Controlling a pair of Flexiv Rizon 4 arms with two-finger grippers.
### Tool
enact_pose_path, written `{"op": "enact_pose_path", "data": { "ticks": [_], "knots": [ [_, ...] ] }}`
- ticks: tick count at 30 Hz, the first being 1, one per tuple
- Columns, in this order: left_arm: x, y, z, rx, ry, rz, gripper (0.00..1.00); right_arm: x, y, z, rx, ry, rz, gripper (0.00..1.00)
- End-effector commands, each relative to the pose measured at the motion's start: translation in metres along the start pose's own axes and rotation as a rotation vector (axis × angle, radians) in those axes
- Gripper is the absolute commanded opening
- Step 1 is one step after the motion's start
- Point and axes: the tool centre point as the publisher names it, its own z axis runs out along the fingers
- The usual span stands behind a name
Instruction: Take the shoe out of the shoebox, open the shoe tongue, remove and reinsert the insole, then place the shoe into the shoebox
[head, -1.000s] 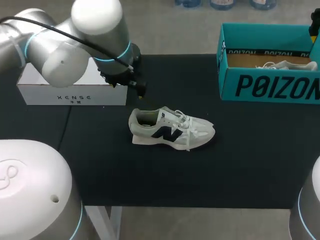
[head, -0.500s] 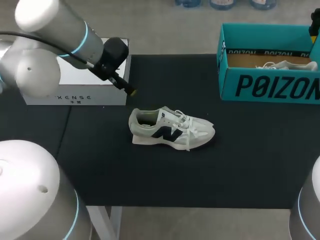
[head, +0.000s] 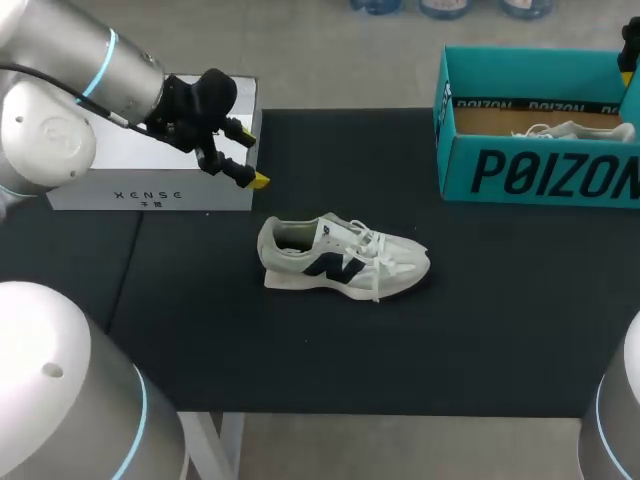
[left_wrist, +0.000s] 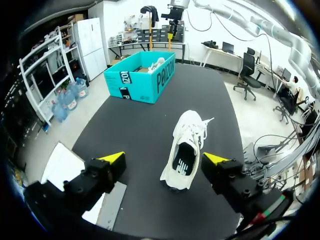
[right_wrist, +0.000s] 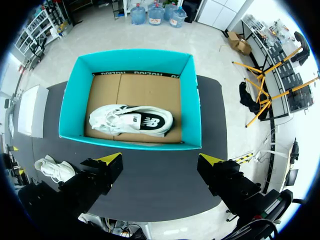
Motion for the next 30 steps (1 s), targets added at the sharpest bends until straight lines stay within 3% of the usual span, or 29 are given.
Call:
{"op": "enact_pose_path", "data": {
  "ticks": [1,10,14,30],
  "knots": [
    [0.0051,-0.0007,0.0033,0.081,-0.007,0.151,1.00,-0.0001,0.0004,0.0004,0.000,0.001,0.001,1.00],
    [0.0125,-0.0095,0.0038,0.128,-0.007,0.228,1.00,-0.0001,0.0004,0.0004,0.000,0.001,0.001,1.00],
    [0.0092,-0.0090,0.0011,0.113,0.090,0.138,1.00,-0.0001,0.0004,0.0004,0.000,0.001,0.001,1.00],
    [0.0092,-0.0090,0.0011,0.113,0.090,0.138,1.00,-0.0001,0.0004,0.0004,0.000,0.001,0.001,1.00]
  ]
}}
